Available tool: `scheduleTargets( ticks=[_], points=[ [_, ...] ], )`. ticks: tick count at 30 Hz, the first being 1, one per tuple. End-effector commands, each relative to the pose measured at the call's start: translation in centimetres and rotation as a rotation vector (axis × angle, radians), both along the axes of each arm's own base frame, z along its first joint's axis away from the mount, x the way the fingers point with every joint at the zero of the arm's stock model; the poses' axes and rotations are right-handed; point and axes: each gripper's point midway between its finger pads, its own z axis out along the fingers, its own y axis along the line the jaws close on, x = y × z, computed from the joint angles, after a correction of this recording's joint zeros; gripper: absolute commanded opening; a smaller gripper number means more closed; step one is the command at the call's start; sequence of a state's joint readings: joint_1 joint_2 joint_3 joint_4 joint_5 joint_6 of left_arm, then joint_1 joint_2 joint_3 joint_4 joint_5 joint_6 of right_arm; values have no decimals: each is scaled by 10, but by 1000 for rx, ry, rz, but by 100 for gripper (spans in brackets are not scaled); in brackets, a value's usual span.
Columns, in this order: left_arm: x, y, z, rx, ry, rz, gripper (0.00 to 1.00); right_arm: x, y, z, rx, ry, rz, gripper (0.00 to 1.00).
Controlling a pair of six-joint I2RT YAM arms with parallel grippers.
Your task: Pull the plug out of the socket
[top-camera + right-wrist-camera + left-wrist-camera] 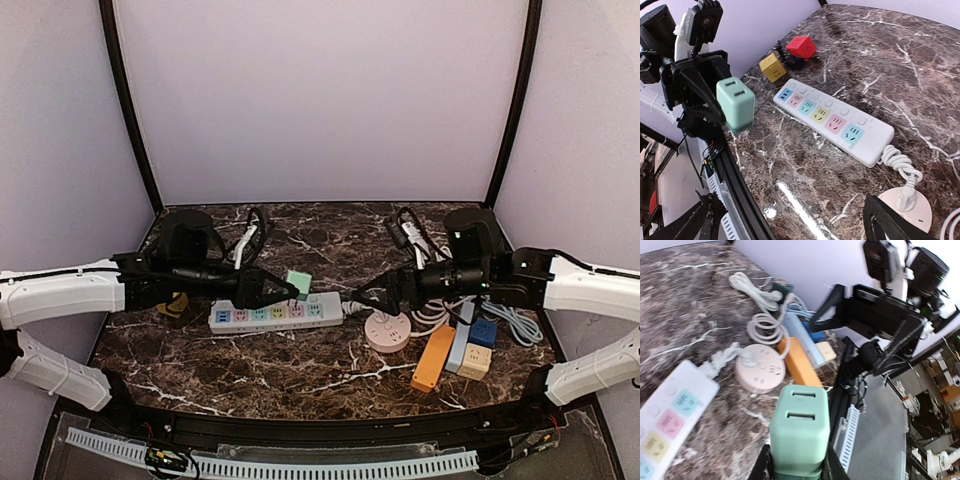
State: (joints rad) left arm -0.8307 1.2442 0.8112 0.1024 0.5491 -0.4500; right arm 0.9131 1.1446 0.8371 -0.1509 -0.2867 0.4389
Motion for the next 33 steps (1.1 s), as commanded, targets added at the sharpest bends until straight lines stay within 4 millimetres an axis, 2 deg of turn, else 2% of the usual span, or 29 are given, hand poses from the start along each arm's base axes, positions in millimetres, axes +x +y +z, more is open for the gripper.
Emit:
scheduleTargets(
  ticks=[1, 2, 3, 4, 6, 10, 13, 18, 22, 26, 30, 33],
  points=[
    [45, 80, -49, 266, 99, 275, 1, 27, -28, -9, -84, -41, -203, 92],
    [57, 109, -63, 328, 141, 354, 1, 29, -31, -10, -95, -46, -221, 92],
    [63, 123, -70, 360, 156, 392, 1, 31, -34, -11, -103, -51, -241, 92],
    [71, 148, -83, 417, 191, 449, 1, 32, -35, -12, -109, -51, -249, 92],
    [81, 185, -100, 505, 229, 528, 1, 32, -37, -13, -111, -49, -255, 91],
    [94, 239, -122, 658, 264, 619, 1, 31, -37, -18, -120, -37, -258, 91],
    [104, 262, -128, 769, 230, 663, 1, 34, -37, -27, -148, -21, -268, 90],
    [110, 275, -145, 857, 225, 666, 2, 37, -31, -36, -182, -7, -262, 87],
    [111, 284, -154, 929, 230, 669, 9, 39, -25, -34, -176, -20, -251, 87],
    [111, 289, -156, 956, 225, 676, 27, 37, -17, -33, -155, -22, -216, 88],
    [110, 286, -156, 946, 228, 660, 53, 38, -14, -37, -158, -10, -212, 89],
    [109, 285, -156, 939, 230, 653, 64, 39, -13, -40, -163, -1, -215, 89]
  ],
)
